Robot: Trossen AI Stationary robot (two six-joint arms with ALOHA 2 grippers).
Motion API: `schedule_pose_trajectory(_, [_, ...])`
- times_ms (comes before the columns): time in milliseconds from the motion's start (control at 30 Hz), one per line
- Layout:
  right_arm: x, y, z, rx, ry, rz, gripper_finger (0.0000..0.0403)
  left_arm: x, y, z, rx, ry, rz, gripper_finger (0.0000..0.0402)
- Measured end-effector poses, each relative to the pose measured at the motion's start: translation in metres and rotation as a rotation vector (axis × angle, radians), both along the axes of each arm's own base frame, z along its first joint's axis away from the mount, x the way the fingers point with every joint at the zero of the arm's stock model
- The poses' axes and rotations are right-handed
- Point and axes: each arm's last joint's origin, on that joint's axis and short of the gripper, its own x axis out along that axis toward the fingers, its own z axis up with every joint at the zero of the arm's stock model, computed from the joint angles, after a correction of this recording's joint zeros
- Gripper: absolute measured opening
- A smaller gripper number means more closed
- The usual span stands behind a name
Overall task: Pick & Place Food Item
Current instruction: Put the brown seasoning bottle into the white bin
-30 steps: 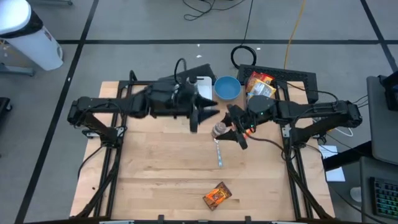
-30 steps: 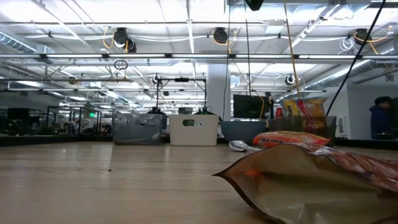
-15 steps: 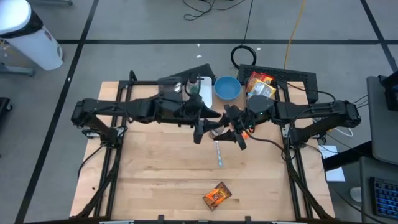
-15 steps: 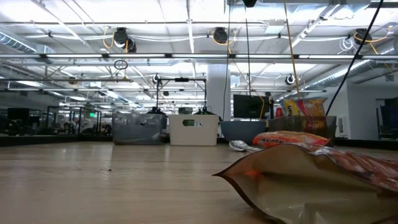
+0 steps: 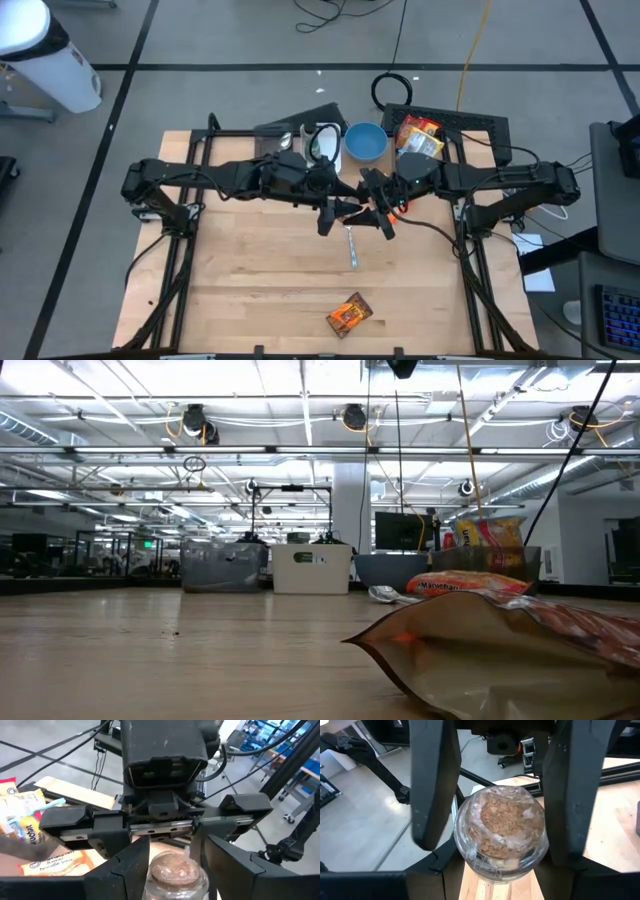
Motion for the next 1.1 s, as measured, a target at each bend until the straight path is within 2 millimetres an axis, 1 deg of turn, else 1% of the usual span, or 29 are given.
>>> schedule_pose_trajectory(233, [0.000, 0.000, -0.001, -0.001, 0.004, -0.003, 0.0185, -0.002, 0.000, -0.007, 0.001, 0.075, -0.008, 0.0200])
schedule_pose_trajectory(700, [0.001, 0.000, -0.002, 0.011, 0.014, -0.010, 0.0185, -0.005, -0.001, -0.013, -0.006, 0.152, -0.026, 0.0197])
schedule_pose_trajectory(800, [0.004, 0.000, -0.005, 0.014, 0.023, -0.008, 0.0185, -0.006, -0.001, -0.014, -0.005, 0.164, -0.027, 0.0176])
schedule_pose_trajectory(1000, [0.008, 0.000, -0.010, 0.024, 0.045, -0.002, 0.0185, -0.006, -0.001, -0.015, -0.010, 0.178, -0.044, 0.0106])
schedule_pose_trajectory(1100, [0.008, 0.000, -0.010, 0.029, 0.050, 0.010, 0.0185, -0.006, -0.001, -0.015, -0.003, 0.171, -0.056, 0.0084])
